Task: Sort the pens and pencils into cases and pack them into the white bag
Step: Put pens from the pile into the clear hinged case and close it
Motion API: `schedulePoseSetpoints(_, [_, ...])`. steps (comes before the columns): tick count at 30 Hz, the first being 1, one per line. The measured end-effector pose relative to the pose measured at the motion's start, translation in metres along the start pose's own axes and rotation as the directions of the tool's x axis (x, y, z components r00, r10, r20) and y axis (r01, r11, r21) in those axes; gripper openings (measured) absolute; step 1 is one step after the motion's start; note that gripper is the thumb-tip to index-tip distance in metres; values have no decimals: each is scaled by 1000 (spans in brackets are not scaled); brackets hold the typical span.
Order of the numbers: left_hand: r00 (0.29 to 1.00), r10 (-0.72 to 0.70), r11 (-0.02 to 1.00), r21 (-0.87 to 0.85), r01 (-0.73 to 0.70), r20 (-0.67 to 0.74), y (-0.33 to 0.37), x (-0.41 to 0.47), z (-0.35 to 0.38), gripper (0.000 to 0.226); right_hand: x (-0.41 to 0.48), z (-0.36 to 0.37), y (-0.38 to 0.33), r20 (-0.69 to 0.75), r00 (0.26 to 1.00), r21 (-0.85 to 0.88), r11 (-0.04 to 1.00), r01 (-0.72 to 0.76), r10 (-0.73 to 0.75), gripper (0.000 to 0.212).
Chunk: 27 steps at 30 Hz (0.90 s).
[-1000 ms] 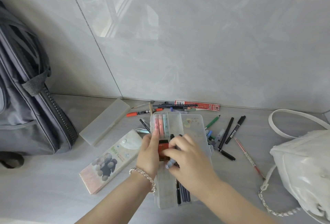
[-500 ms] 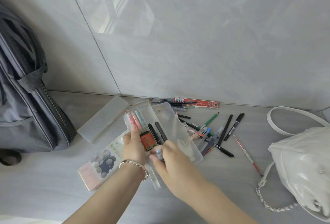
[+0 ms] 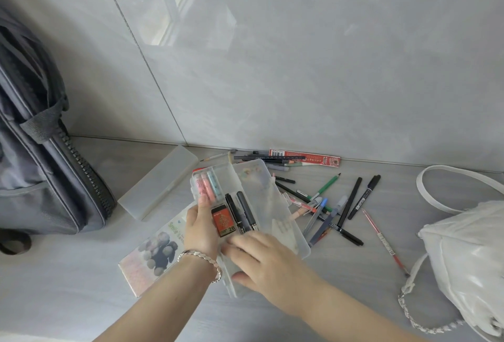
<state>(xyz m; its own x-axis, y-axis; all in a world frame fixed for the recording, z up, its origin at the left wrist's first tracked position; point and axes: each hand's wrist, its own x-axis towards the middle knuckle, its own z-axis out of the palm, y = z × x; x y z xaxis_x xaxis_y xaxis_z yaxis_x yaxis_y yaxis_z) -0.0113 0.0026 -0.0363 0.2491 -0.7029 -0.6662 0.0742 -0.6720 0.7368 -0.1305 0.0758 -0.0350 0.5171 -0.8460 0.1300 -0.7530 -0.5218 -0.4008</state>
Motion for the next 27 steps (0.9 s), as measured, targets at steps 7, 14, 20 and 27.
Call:
schedulePoseSetpoints(7, [1000,-1,998,60,3,-27,1,14,2,41,5,3,23,-178,974,88,984,156,-139,24])
schedulePoseSetpoints(14, [989,131,983,136,-120,-76,26,20,3,33,62,-19,140,-135,734,190,745,-640,665,23])
schedulePoseSetpoints(20, [982,143,977,176,-120,-125,36,30,-6,49,87,1,168,208,789,-239,812,-532,578,17])
schedulePoseSetpoints(27, [984,84,996,49,-77,-155,53,40,-21,49,83,-23,146,40,741,34,740,-671,670,44])
